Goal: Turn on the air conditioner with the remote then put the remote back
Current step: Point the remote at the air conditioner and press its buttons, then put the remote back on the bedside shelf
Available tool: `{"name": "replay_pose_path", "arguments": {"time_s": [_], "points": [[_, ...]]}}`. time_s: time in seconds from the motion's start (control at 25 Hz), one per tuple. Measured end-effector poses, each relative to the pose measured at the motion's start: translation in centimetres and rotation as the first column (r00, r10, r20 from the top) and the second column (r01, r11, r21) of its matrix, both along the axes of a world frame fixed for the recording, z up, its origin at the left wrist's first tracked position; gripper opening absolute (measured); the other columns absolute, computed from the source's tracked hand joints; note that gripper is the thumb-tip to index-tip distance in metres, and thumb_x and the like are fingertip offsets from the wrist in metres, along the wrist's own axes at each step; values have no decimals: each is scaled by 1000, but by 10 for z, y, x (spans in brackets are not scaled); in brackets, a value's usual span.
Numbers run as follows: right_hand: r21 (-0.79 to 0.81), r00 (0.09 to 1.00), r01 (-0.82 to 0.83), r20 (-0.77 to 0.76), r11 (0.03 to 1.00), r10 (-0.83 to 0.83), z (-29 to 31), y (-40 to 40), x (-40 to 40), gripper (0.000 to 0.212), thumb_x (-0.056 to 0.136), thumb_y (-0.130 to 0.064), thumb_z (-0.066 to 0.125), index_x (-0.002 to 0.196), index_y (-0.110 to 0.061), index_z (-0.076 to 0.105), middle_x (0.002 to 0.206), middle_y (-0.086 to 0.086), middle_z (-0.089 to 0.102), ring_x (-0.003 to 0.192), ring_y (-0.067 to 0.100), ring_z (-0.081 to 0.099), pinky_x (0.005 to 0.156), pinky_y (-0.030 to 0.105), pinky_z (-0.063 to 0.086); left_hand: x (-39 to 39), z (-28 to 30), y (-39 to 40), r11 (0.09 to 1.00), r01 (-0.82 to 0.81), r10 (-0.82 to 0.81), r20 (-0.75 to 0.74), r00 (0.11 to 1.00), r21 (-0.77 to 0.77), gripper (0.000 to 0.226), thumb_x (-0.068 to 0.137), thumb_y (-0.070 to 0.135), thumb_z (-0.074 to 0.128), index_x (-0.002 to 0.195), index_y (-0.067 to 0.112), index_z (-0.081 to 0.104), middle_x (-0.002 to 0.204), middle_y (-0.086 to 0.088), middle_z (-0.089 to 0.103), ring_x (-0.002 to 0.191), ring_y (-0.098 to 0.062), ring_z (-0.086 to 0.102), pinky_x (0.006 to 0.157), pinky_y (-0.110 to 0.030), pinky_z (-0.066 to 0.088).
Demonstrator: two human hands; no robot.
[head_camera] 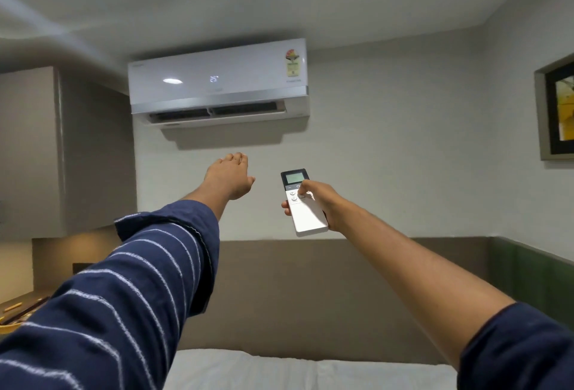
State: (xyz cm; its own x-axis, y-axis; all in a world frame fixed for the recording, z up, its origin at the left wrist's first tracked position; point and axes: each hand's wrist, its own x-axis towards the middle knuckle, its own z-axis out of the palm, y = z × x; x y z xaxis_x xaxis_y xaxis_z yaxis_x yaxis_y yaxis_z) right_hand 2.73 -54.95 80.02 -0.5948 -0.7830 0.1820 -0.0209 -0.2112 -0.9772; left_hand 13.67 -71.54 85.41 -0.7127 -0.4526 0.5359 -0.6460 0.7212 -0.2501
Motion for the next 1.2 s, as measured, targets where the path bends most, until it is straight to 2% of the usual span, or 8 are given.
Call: {"name": "replay_pose_path", "arguments": {"time_s": [0.2, 0.44, 0.52, 0.8, 0.92, 1.0, 1.12, 1.2], "points": [[34, 989, 134, 51, 990, -136, -42, 47, -24, 18, 81, -5, 38, 93, -3, 52, 72, 16, 73, 53, 26, 70, 51, 27, 57, -52, -38, 33, 989, 149, -149, 63, 987, 15, 67, 101, 39, 28, 155, 4, 10, 163, -10, 13, 150, -26, 16, 121, -39, 19], [91, 906, 407, 89, 909, -415, -102, 160, -54, 21, 85, -4, 39, 103, -3, 50, 92, 25, 73, 54, 23, 72, 49, 25, 57, -146, -107, 123, 897, 429, -440, 108, 892, 109, 67, 100, 40, 31, 154, 4, 14, 161, -11, 18, 147, -26, 22, 118, -39, 23], [123, 846, 511, 105, 851, -523, -131, 211, -56, 23, 88, -7, 40, 109, -4, 50, 99, 25, 73, 59, 23, 72, 51, 25, 57, -177, -141, 174, 824, 543, -563, 123, 817, 161, 67, 99, 40, 33, 153, 4, 16, 160, -11, 21, 146, -26, 24, 116, -40, 25], [255, 565, 734, 285, 630, -774, -249, 367, -38, 37, 90, -8, 40, 127, -4, 43, 88, 18, 71, 69, 29, 70, 60, 31, 58, -226, -275, 357, 578, 755, -816, 236, 527, 310, 68, 99, 41, 35, 154, 6, 16, 161, -11, 20, 148, -27, 22, 120, -40, 20], [264, 450, 799, 335, 540, -828, -297, 431, -26, 39, 90, -3, 37, 129, 1, 41, 96, 26, 68, 72, 32, 66, 67, 35, 55, -232, -328, 431, 489, 798, -868, 283, 408, 352, 67, 99, 40, 34, 154, 6, 18, 161, -10, 21, 148, -27, 22, 119, -40, 21], [291, 360, 832, 363, 472, -859, -332, 472, -21, 32, 91, -2, 37, 123, 0, 40, 114, 32, 64, 76, 32, 65, 73, 37, 53, -233, -361, 480, 430, 819, -892, 319, 320, 381, 67, 99, 39, 33, 154, 5, 16, 161, -9, 20, 148, -26, 20, 120, -39, 19], [403, 212, 837, 384, 370, -898, -391, 529, -16, 37, 93, -3, 40, 130, 1, 36, 126, 32, 60, 96, 36, 65, 86, 43, 51, -229, -416, 542, 349, 843, -900, 397, 181, 408, 66, 100, 39, 32, 154, 5, 15, 162, -9, 18, 149, -24, 19, 120, -38, 18], [450, 131, 837, 388, 311, -913, -437, 564, -16, 36, 92, -3, 41, 127, 3, 35, 124, 35, 59, 99, 38, 64, 79, 42, 54, -227, -461, 576, 307, 850, -890, 446, 97, 427, 66, 100, 39, 31, 154, 5, 14, 162, -9, 17, 149, -24, 19, 121, -37, 18]]}}
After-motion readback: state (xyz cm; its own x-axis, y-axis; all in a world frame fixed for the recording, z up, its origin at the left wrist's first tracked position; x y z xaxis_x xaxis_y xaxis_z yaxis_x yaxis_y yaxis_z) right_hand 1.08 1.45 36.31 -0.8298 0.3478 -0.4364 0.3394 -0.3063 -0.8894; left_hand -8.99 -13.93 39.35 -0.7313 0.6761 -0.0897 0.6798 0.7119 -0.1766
